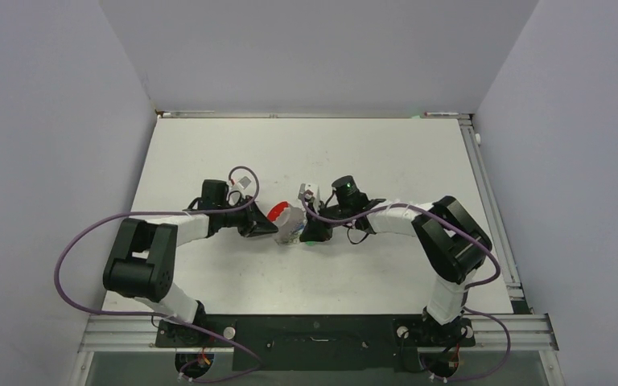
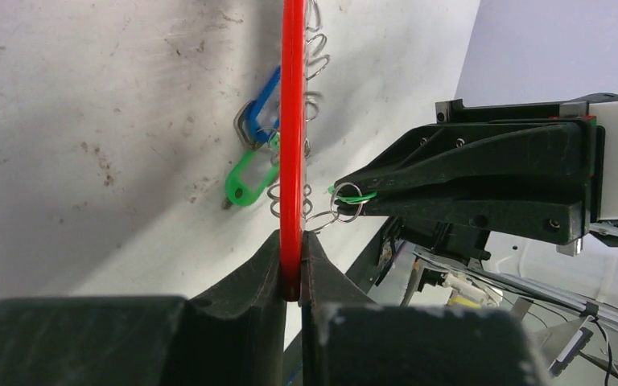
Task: Remove the keys from the keyring
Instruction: Place the keyring at the center of the board.
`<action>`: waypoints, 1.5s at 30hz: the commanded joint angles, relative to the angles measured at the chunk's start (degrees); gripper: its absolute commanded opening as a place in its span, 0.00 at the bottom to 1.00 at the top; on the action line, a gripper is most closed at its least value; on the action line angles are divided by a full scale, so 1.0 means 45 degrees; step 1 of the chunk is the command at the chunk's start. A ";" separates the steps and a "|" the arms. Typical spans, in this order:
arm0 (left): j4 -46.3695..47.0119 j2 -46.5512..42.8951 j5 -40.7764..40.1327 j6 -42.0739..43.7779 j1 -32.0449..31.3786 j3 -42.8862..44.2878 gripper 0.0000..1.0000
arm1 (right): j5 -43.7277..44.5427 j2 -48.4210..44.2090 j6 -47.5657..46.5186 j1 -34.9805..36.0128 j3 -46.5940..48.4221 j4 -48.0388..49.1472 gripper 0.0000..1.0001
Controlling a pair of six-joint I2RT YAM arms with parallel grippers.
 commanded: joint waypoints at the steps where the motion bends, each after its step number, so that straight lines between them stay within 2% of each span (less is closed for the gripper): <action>1: 0.1303 0.0771 -0.0330 0.0289 -0.0209 0.0027 0.06 | -0.0357 0.0408 0.0226 -0.0346 0.0210 0.0110 0.05; 8: 0.1151 0.0966 -0.0075 0.1105 -0.0056 0.0461 0.42 | -0.0735 0.0992 0.0524 -0.0449 0.0025 0.0320 0.05; 12: 0.0904 -0.0149 0.0098 0.2391 0.0335 0.0865 0.49 | -0.1036 0.1137 0.0959 -0.0528 -0.0387 0.0884 0.05; 15: -0.1996 -0.0598 0.0129 0.4873 0.0674 0.2198 0.49 | -0.1142 0.1147 0.1113 -0.0587 -0.0607 0.1151 0.05; 18: -0.5372 -0.1655 0.0175 0.8298 0.1499 0.3655 0.49 | -0.1318 0.1185 0.1234 -0.0675 -0.0677 0.1288 0.05; 19: -0.6672 -0.1996 0.0155 0.9850 0.1670 0.4301 0.50 | -0.1351 0.1204 0.1311 -0.0685 -0.0705 0.1380 0.05; 20: -0.8148 -0.2344 0.0003 1.2330 0.1709 0.4956 0.52 | -0.1385 0.1206 0.1354 -0.0681 -0.0730 0.1487 0.05; 22: -0.9798 -0.3032 -0.0398 1.5140 0.1659 0.5751 0.53 | -0.1452 0.1225 0.1446 -0.0682 -0.0821 0.1803 0.05; 24: -1.0059 -0.3686 -0.0551 1.7014 0.1571 0.5683 0.52 | -0.1502 0.1269 0.1545 -0.0686 -0.0863 0.2092 0.05; 26: -0.9225 -0.4248 -0.0620 1.8074 0.1239 0.4999 0.47 | -0.1692 0.1315 0.1688 -0.0739 -0.0851 0.2273 0.05; 28: -0.9038 -0.4612 -0.0381 2.0160 0.0557 0.4401 0.45 | -0.1911 0.1309 0.1827 -0.0825 -0.0954 0.2484 0.05; 31: -0.8494 -0.5119 -0.0425 2.3151 -0.0748 0.2707 0.34 | -0.2266 0.1183 0.1871 -0.1069 -0.1081 0.2502 0.05; 33: -0.6892 -0.5453 -0.0248 2.3757 -0.1373 0.1500 0.28 | -0.2370 0.1143 0.1652 -0.1213 -0.1117 0.2306 0.05; 35: -0.5121 -0.5589 -0.0109 2.4051 -0.1931 0.0621 0.27 | -0.2408 0.1232 0.1235 -0.1285 -0.1029 0.1726 0.05; 37: -0.4183 -0.5213 0.0084 2.4747 -0.2482 0.0227 0.26 | -0.2484 0.1329 0.1089 -0.1354 -0.1042 0.1483 0.05; 39: -0.4011 -0.4412 0.0274 2.5335 -0.2937 0.0431 0.25 | -0.2488 0.1361 0.0944 -0.1412 -0.1115 0.1391 0.05; 42: -0.5091 -0.2906 0.0426 2.6427 -0.3405 0.1472 0.24 | -0.2521 0.1343 0.0728 -0.1472 -0.1198 0.1287 0.05; 45: -0.5597 -0.1518 0.0434 2.6473 -0.3783 0.2688 0.23 | -0.2703 0.1427 0.0673 -0.1504 -0.1143 0.1221 0.05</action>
